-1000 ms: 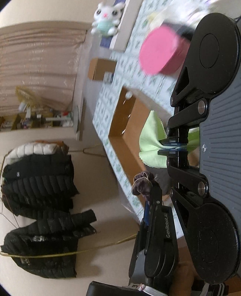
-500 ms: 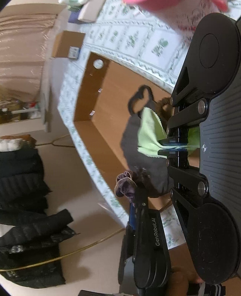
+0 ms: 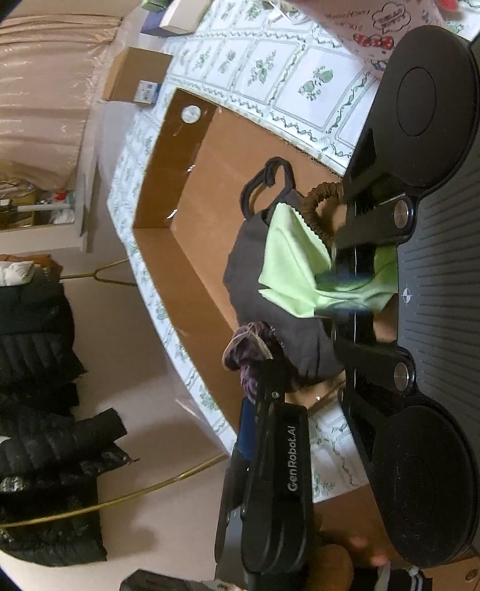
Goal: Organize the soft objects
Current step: 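Carry scrunchie and green cloth to the tray and release both grippers, then move both grippers back toward the white masks and tissue pack, then grasp the white mask bag with the right gripper while the left grasps a mask, then lift the white mask with the left gripper while the right lifts the plastic bag, then carry both held items over the cardboard tray and open both grippers, then move both open grippers back toward the purple tissue pack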
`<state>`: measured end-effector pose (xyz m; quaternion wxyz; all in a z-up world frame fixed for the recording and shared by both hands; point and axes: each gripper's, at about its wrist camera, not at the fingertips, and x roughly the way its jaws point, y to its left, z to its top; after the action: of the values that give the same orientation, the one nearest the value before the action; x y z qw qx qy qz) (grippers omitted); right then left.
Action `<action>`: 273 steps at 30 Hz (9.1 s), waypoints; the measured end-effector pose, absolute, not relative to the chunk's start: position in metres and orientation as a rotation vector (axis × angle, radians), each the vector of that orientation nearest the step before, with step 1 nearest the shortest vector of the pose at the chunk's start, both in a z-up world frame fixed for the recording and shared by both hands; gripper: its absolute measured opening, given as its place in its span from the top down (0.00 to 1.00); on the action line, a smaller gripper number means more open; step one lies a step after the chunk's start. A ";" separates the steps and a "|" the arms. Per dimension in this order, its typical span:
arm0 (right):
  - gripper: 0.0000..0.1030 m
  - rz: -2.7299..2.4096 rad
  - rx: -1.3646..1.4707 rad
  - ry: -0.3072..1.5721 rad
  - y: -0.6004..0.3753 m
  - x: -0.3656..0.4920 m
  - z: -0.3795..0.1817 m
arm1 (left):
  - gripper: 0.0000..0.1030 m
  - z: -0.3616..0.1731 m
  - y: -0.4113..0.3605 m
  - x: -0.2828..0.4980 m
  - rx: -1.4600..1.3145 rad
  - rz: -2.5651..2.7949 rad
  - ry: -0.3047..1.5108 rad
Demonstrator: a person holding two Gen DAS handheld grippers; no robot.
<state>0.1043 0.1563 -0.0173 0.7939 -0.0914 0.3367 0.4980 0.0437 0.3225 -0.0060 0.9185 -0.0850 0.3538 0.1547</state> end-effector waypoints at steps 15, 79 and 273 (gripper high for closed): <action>0.39 0.915 -0.090 0.585 0.060 0.052 0.028 | 0.47 0.021 0.278 0.001 -0.175 0.352 0.658; 0.39 0.727 -0.249 0.664 -0.125 0.249 -0.004 | 0.18 -0.008 0.023 0.108 -0.128 0.030 0.648; 0.35 0.778 0.065 0.484 0.023 0.067 0.072 | 0.64 0.059 0.260 0.001 -0.114 0.269 0.629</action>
<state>0.0673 0.0232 0.0723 0.8964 0.0314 0.2336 0.3753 0.0011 0.2599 0.0590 0.9405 -0.0557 0.3081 0.1317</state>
